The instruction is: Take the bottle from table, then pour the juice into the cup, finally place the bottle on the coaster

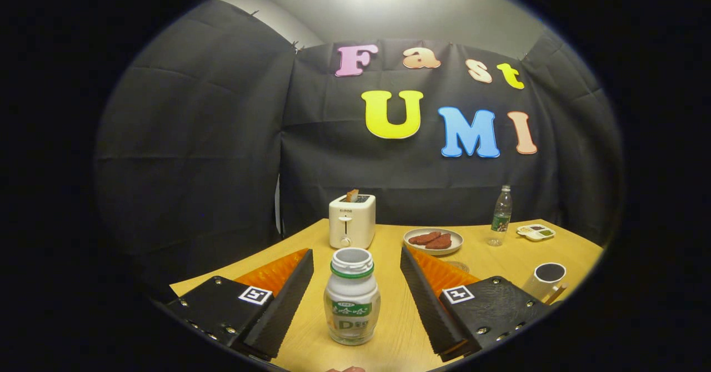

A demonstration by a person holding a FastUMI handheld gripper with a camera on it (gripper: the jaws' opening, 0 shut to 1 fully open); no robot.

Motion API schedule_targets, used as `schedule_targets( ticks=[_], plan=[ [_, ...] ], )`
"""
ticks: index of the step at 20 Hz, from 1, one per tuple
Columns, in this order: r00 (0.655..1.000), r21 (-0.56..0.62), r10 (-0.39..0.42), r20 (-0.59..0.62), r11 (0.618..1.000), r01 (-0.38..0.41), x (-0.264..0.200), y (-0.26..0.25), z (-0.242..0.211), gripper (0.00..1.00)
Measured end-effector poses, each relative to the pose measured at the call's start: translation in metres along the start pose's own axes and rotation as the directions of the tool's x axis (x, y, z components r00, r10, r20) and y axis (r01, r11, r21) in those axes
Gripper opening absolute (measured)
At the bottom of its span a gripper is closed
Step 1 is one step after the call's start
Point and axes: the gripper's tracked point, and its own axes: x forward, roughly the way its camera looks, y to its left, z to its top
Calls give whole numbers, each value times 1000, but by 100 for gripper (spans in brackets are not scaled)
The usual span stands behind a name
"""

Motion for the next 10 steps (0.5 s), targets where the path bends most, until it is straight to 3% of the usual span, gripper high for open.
schedule_targets(
  ticks=[10],
  plan=[
    [993,-5,-6,-120,1000,6,14,1,-57,96]
  ],
)
